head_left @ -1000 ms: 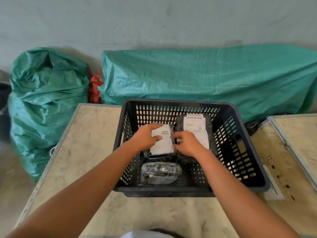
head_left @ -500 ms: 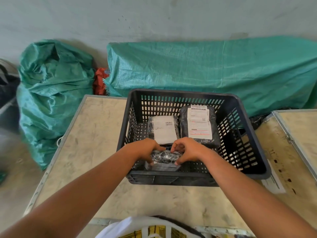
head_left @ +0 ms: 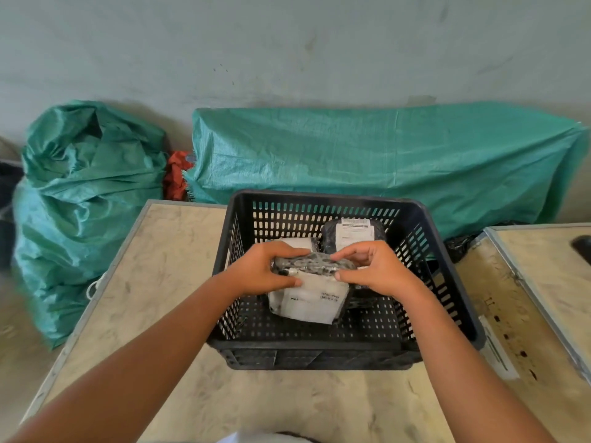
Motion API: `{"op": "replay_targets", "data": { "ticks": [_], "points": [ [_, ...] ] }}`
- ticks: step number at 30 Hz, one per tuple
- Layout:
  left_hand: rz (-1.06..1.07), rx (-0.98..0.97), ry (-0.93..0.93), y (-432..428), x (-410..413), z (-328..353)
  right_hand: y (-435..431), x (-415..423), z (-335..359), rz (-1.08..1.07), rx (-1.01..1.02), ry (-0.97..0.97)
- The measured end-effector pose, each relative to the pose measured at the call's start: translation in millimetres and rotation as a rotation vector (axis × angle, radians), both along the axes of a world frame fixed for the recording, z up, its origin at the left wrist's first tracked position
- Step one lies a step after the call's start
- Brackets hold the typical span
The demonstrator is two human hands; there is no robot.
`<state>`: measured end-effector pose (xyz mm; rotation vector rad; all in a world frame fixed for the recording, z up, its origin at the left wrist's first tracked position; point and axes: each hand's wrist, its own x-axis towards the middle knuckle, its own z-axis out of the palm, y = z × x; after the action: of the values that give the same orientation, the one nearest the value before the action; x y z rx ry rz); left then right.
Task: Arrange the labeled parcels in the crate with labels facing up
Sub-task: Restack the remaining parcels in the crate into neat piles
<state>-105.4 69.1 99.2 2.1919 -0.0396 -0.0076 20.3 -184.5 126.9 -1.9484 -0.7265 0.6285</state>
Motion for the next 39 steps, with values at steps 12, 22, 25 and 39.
{"op": "replay_targets", "data": {
  "ticks": [12, 22, 25, 39],
  "points": [
    [0.144, -0.405, -0.006, 41.4, 29.5, 66.5, 21.4, -20.6, 18.1, -0.091, 0.303, -0.092],
    [0.161, -0.217, 0.218, 23.6, 34.0, 8.2, 43.0, 24.0, -29.4, -0.275, 0.267, 0.095],
    [0.208, -0.167, 0.279, 15.6, 45.9, -5.8, 60.5, 33.1, -42.3, -0.212, 0.146, 0.056],
    [0.229, 0.104, 0.576, 12.7, 64.9, -58.3, 99.0, 43.0, -86.5, -0.043, -0.276, 0.002]
  ]
}}
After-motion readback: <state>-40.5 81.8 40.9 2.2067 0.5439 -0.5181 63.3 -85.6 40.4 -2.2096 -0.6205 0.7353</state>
